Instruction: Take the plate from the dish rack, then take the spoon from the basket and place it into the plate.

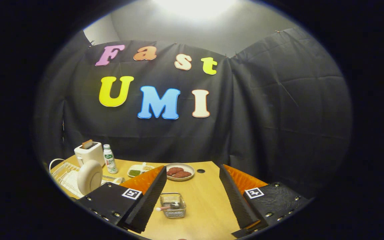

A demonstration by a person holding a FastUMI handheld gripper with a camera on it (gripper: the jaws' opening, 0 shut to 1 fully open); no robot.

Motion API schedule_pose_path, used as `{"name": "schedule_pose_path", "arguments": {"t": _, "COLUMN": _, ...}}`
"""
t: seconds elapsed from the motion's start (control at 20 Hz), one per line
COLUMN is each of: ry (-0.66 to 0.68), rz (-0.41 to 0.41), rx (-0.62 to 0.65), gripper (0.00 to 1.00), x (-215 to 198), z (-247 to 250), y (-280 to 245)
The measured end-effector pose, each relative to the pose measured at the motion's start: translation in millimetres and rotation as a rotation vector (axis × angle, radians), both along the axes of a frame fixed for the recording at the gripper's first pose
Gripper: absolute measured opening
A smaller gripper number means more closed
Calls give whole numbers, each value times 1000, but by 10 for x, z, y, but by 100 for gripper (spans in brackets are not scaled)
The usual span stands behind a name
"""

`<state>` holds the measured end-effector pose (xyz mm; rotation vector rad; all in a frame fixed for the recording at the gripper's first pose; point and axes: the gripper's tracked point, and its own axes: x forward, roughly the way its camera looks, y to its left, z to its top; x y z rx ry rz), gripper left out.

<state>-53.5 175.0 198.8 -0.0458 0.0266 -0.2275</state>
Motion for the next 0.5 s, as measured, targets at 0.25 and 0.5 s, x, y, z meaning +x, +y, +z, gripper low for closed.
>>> {"name": "schedule_pose_path", "arguments": {"t": 0.25, "ry": 23, "rz": 125, "rx": 27, "gripper": 97, "x": 167, "z": -11, "y": 859}}
{"name": "schedule_pose_path", "arguments": {"t": 0.5, "ry": 66, "rz": 205, "rx": 44, "gripper": 97, "x": 361, "z": -97, "y": 1492}}
